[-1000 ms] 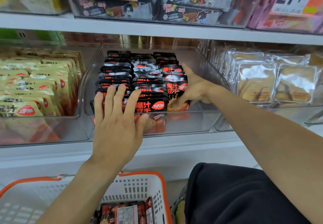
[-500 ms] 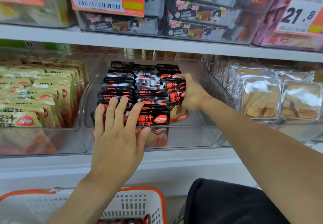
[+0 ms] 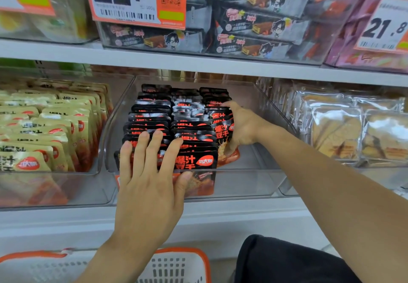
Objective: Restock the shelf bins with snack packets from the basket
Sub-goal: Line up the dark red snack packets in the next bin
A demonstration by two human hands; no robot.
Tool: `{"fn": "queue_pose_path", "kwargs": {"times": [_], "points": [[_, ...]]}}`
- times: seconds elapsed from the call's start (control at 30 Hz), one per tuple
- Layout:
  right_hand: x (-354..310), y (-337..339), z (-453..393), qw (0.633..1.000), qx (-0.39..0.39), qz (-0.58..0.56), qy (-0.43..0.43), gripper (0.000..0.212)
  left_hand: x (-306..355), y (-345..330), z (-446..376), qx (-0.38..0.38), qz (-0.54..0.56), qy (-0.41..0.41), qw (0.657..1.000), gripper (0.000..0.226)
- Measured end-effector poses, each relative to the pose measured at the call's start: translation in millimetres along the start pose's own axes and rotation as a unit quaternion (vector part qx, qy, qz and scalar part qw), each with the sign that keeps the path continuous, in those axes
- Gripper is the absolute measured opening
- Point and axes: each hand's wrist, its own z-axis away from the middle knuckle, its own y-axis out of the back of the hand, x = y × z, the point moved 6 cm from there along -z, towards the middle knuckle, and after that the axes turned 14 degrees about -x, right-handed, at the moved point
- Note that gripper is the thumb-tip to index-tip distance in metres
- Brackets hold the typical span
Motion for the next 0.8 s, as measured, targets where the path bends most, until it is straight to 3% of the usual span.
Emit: {"fn": "queue_pose_path", "kwargs": {"times": [0.2, 0.33, 0.63, 0.8], "points": [[-2, -1, 1, 1.000, -0.026, 0.004, 0.011, 0.157, 0, -1, 0, -0.001, 0.009, 0.000, 1.000, 0.055], [-2, -2, 4, 0.999, -0.038, -0.006, 0.014, 0.149, -1, -1, 1, 0.000, 0.014, -0.003, 1.000, 0.056], [8, -1, 9, 0.996, 0.069, -0.055, 0.028, 0.139, -1, -2, 1, 0.001, 0.021, 0.000, 1.000, 0.055], [3, 1, 4, 0.996, 0.054, -0.056, 0.040, 0.153, -2, -2, 1, -0.010, 0.024, -0.001, 1.000, 0.056]]}}
